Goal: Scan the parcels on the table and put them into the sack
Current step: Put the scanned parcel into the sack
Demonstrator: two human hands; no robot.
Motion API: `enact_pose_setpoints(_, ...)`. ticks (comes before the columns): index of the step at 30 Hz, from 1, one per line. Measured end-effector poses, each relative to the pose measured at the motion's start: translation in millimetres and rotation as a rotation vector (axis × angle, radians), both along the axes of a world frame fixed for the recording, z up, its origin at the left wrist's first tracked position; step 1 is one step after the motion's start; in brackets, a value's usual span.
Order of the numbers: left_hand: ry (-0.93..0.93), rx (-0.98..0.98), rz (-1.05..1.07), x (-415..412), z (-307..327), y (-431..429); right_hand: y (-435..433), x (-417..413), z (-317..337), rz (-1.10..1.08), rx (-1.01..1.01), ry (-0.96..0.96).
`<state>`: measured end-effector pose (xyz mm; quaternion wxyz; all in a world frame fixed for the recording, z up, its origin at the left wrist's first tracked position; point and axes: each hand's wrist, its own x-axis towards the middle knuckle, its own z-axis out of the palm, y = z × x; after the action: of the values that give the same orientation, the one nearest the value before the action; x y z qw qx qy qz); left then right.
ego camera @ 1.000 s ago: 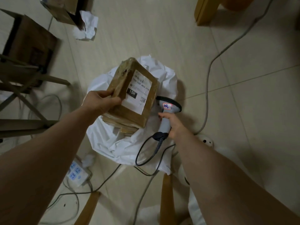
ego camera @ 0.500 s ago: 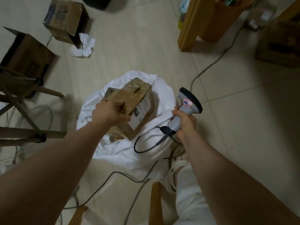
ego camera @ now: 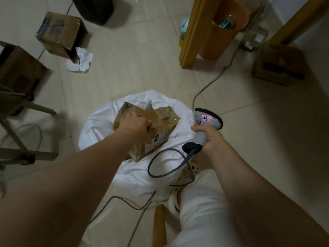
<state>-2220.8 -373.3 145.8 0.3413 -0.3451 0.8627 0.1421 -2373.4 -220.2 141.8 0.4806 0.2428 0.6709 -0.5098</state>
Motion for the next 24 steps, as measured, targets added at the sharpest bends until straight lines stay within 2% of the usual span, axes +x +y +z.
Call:
enact_pose_setpoints(5, -0.078, -0.053, -0.172, -11, -3, 8, -1, 4, 34, 0.066, 0.128, 0.323)
enact_pose_setpoints(8, -0.06, -0.115, -0.295, -23, -4, 19, -2, 10, 57, 0.176, 0.043, 0.488)
enact_pose_setpoints(10, -0.013, -0.035, -0.259, -29, -6, 25, -4, 18, 68, 0.32, 0.021, 0.588)
enact_pose_setpoints(12, 0.117, 0.176, -0.059, -30, -9, 24, -5, 24, 70, 0.484, 0.081, 0.627)
enact_pose_setpoints(14, 0.32, 0.475, 0.313, -25, -5, 18, -7, 26, 67, 0.619, 0.204, 0.636)
enact_pose_setpoints(15, 0.451, 0.55, 0.526, -19, -3, 12, -9, 26, 63, 0.677, 0.269, 0.635)
enact_pose_setpoints(17, 0.675, 0.439, 0.909, 1, -3, -2, -15, 31, 57, 0.762, 0.327, 0.632)
enact_pose_setpoints(18, 0.702, 0.321, 1.033, 16, -7, -10, -19, 35, 54, 0.795, 0.326, 0.637)
enact_pose_setpoints(21, 0.453, 0.091, 1.175, 65, -36, -25, -33, 51, 38, 0.885, 0.342, 0.705)
enact_pose_setpoints(24, 0.225, 0.081, 1.182, 105, -74, -32, -42, 65, 23, 1.024, 0.482, 0.779)
